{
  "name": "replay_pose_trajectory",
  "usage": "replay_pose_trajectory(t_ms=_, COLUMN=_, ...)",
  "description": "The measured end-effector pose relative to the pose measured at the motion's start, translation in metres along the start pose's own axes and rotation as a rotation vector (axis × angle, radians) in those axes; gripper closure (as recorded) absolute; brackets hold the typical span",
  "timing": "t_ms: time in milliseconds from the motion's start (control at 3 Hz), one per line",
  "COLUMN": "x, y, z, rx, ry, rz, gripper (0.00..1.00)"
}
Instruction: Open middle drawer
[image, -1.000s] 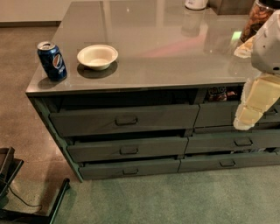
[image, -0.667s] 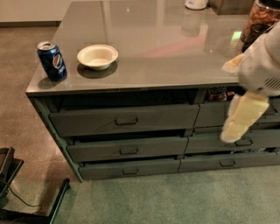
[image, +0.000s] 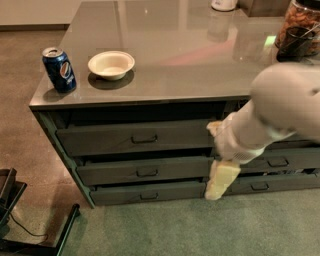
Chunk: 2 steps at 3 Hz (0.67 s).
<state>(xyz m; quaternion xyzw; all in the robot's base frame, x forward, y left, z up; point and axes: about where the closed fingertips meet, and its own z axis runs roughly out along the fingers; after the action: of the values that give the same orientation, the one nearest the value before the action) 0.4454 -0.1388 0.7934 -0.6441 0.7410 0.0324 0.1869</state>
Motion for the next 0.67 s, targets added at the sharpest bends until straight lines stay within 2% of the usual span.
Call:
replay_pose_trajectory(t_ms=333, x=0.0106, y=0.0207, z=0.1013, rx=-0.027, ry=0.042, rz=0.011, gripper=0.0)
replay_pose_trajectory(t_ms=667, x=0.0101, y=0.0208, z=0.1004, rx=-0.028, ry=0.042, rz=0.008, gripper=0.0)
